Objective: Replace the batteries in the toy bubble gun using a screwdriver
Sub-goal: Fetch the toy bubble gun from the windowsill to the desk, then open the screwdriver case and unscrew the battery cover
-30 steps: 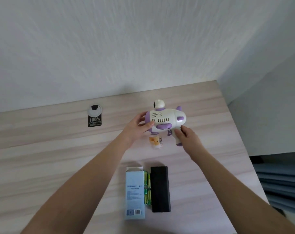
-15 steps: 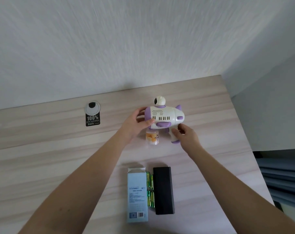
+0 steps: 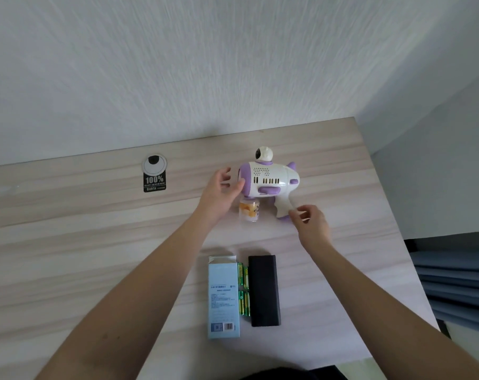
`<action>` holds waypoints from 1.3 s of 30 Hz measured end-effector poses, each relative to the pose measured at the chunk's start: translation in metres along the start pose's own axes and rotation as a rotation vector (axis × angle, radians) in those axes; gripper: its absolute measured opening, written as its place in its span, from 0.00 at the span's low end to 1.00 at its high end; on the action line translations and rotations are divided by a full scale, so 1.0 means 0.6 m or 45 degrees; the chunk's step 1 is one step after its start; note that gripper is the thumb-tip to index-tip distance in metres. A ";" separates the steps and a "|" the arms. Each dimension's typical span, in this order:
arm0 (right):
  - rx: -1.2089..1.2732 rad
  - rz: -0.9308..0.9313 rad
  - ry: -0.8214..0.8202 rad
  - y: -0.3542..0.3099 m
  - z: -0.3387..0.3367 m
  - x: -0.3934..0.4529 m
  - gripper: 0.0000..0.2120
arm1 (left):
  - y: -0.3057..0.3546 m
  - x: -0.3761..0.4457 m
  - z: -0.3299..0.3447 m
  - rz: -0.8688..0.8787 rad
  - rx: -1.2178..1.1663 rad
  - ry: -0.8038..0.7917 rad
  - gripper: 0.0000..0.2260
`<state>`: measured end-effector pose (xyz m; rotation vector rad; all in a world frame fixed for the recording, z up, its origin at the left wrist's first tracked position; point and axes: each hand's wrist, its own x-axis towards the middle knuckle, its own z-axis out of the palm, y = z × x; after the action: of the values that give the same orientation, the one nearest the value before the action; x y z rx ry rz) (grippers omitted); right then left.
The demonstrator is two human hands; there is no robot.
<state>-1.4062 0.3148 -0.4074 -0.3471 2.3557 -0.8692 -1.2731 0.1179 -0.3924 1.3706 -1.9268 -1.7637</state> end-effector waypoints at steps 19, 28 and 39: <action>-0.671 -0.459 -0.360 0.093 0.021 -0.138 0.26 | -0.096 -0.265 0.022 0.115 0.440 0.116 0.14; -0.665 -0.307 -0.152 0.166 -0.065 -0.137 0.29 | -0.113 -0.344 0.165 0.157 0.635 -0.070 0.19; -0.589 -0.109 -0.128 0.211 -0.125 -0.130 0.30 | -0.144 -0.368 0.291 0.267 1.247 0.056 0.31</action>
<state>-1.3953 0.4811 -0.4104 -0.6650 2.4432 -0.3222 -1.2263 0.4070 -0.4207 1.2996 -2.9208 -0.6446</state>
